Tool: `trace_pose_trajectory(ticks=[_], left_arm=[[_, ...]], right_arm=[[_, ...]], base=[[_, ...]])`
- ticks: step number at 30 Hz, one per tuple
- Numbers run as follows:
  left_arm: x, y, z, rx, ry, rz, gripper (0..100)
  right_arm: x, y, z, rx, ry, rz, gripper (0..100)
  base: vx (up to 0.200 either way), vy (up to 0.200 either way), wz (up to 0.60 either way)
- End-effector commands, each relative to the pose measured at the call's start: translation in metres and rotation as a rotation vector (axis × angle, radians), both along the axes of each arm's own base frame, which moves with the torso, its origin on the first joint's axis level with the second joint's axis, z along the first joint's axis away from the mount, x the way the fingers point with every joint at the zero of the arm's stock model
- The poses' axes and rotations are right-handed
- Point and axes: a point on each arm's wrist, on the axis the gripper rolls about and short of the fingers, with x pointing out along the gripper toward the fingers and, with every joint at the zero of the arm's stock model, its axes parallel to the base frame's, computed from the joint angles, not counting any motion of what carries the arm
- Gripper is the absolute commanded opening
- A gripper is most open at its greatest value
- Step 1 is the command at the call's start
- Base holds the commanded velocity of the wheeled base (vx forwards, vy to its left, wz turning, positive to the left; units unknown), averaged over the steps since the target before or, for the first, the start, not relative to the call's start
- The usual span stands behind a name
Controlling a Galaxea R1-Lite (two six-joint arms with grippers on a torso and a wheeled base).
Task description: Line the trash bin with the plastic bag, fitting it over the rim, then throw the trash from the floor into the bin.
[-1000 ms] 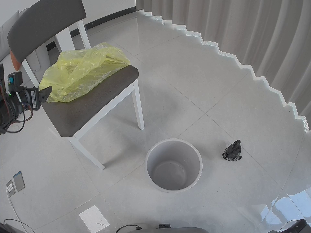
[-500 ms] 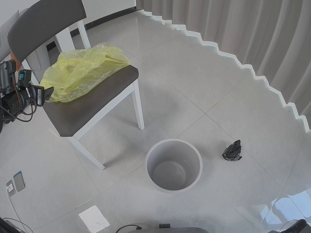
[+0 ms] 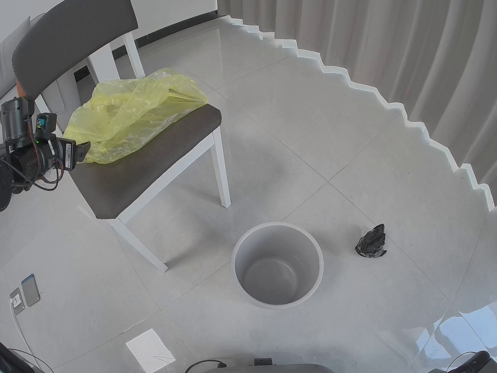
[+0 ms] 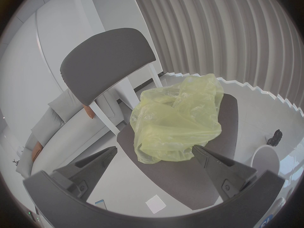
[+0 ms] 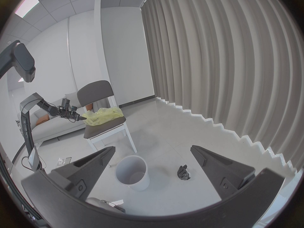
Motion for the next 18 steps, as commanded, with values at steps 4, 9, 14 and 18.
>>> trace_pose_trajectory(ticks=[4,9,14,18], left_arm=[[0.029,0.006,0.0,0.001,-0.002,0.022,100],[0.032,0.013,-0.002,-0.006,0.002,0.042,100],[0.033,0.019,-0.005,-0.022,0.003,0.055,100],[0.033,0.018,-0.004,-0.062,-0.011,0.052,100]], right_arm=[[0.0,0.0,0.0,0.002,0.002,0.001,100],[0.0,0.0,-0.001,0.002,0.004,0.001,100],[0.0,0.0,-0.001,0.002,0.004,0.005,100],[0.0,0.0,-0.001,0.002,0.005,0.007,100]], base=[[0.0,0.0,0.0],[0.0,0.0,0.0],[0.0,0.0,0.0],[0.0,0.0,0.0]])
